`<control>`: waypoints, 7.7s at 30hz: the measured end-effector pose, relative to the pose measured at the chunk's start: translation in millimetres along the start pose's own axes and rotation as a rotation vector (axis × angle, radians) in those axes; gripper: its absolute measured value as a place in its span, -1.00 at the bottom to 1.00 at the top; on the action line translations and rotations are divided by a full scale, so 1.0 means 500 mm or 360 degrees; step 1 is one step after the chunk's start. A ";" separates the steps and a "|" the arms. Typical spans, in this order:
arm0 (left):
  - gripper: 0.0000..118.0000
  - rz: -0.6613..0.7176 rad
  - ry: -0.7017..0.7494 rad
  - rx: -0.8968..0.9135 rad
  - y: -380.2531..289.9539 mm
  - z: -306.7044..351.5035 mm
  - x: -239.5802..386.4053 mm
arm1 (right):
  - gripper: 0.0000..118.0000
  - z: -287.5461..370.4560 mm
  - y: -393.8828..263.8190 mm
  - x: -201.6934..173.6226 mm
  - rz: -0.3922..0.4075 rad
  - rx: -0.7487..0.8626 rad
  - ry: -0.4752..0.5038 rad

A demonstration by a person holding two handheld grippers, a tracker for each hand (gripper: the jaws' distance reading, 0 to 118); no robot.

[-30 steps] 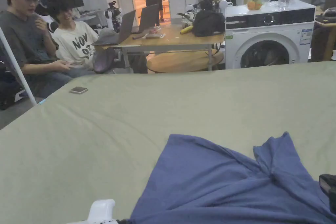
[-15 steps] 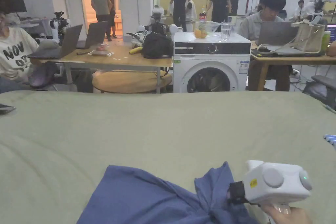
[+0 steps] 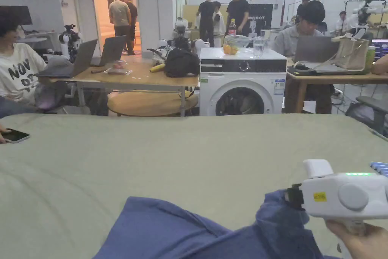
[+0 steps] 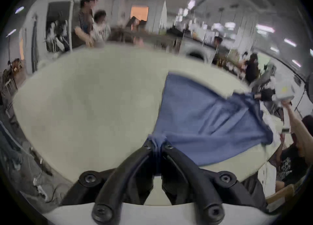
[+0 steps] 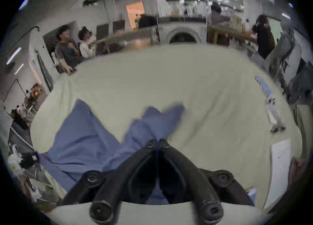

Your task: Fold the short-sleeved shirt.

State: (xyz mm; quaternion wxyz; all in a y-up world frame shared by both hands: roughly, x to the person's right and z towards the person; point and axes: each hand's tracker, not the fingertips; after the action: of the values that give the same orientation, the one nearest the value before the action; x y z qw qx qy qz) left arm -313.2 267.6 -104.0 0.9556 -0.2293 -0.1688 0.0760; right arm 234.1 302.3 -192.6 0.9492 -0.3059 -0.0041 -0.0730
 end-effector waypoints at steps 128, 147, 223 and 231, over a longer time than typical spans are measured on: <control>-0.02 0.0110 0.0050 -0.0497 -0.079 -0.104 -0.112 | -1.00 0.272 -0.287 -0.045 0.0050 0.0314 0.0022; -0.98 -0.0186 0.0130 -0.0758 -0.131 -0.188 -0.067 | 0.23 0.219 -0.417 0.058 -0.0085 -0.0170 0.0024; -0.56 0.0007 0.0085 -0.0717 0.012 -0.480 -0.078 | -1.00 0.054 -0.230 0.063 0.0016 0.0051 -0.0085; -0.96 -0.0042 0.0108 -0.0745 0.020 -0.482 -0.067 | -0.51 -0.091 -0.233 0.097 -0.0302 -0.0120 -0.0059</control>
State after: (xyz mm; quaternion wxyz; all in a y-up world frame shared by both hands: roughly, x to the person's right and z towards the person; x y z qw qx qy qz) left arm -258.9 169.4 -320.3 0.8823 -0.4449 -0.1527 0.0145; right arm 264.1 175.8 -159.6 0.9257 -0.3409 -0.0481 -0.1570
